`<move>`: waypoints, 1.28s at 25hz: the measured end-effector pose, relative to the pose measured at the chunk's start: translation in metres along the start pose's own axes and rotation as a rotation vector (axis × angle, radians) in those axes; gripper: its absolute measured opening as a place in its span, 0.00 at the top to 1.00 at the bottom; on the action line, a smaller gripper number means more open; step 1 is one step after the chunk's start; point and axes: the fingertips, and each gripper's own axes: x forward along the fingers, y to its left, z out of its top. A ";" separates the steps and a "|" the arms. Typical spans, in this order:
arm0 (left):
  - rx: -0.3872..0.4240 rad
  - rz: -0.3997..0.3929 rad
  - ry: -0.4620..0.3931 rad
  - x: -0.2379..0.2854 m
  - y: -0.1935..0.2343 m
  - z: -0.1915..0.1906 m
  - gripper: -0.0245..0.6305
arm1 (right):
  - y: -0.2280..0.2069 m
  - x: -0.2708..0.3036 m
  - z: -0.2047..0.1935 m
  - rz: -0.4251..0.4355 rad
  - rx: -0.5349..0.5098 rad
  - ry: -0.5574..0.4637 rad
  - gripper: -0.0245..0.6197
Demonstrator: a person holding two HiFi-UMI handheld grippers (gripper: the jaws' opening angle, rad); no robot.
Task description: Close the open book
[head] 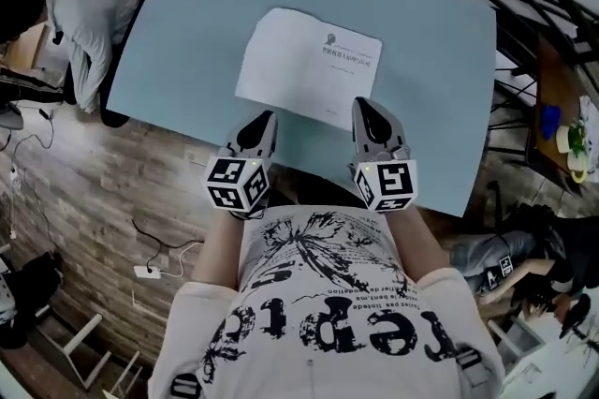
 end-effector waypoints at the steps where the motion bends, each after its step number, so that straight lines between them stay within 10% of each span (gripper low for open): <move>1: -0.028 0.027 0.017 0.005 0.007 -0.010 0.93 | 0.000 0.003 -0.004 0.015 0.001 0.005 0.95; 11: -0.547 0.088 -0.008 0.047 0.061 -0.062 0.73 | -0.006 0.020 -0.032 0.085 -0.030 0.062 0.95; 25: -0.874 0.061 -0.085 0.074 0.098 -0.064 0.81 | -0.012 0.025 -0.039 0.073 -0.058 0.076 0.95; 32: -0.891 -0.011 -0.144 0.067 0.086 -0.050 0.92 | -0.018 0.016 -0.033 0.034 -0.059 0.065 0.95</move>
